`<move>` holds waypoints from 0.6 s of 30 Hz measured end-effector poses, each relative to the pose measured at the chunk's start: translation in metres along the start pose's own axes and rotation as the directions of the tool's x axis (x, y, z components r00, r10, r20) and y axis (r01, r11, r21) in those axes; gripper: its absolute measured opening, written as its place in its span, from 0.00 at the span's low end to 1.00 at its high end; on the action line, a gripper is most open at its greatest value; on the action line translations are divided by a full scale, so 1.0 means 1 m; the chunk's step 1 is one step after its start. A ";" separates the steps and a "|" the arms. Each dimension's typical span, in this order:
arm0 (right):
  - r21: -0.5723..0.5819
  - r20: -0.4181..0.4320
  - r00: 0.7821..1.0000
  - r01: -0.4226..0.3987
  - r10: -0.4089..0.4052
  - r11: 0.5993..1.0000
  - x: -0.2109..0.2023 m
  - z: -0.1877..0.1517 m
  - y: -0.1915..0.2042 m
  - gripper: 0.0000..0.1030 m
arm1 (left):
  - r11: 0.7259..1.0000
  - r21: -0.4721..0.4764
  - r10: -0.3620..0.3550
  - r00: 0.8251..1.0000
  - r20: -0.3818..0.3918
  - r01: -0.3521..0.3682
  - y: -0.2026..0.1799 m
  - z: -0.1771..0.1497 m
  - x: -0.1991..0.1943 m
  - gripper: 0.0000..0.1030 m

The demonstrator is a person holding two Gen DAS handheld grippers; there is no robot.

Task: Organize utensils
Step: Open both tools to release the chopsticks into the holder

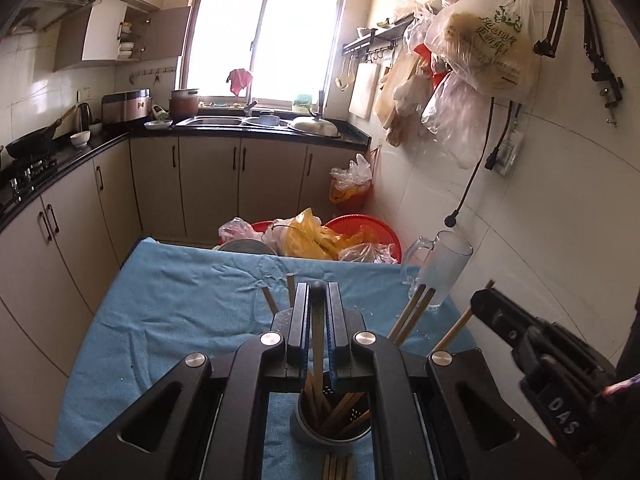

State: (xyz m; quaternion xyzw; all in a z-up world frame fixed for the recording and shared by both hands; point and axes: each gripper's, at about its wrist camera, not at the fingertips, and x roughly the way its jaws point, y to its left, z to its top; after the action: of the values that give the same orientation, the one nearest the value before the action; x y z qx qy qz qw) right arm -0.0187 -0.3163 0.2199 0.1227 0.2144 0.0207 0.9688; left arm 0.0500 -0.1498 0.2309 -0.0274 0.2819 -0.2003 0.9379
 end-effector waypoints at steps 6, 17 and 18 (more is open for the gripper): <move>0.017 -0.032 0.999 0.009 -0.008 1.000 0.016 -0.004 -0.008 0.06 | 1.000 0.021 -0.005 1.000 0.024 0.004 0.001 0.000 -0.016 0.23; 0.053 0.003 1.000 0.025 -0.025 0.998 -0.004 0.001 -0.013 0.32 | 1.000 -0.022 0.019 0.995 0.094 -0.017 0.034 -0.017 -0.080 0.41; 0.057 0.008 1.000 0.026 -0.026 0.998 -0.009 0.000 -0.013 0.33 | 0.999 -0.030 0.018 0.995 0.093 -0.016 0.038 -0.020 -0.085 0.41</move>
State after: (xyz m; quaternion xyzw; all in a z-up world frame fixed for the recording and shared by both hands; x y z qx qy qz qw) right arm -0.0272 -0.3300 0.2208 0.1474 0.2122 0.0014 0.9660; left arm -0.0121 -0.0808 0.2517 -0.0481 0.2407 -0.1867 0.9513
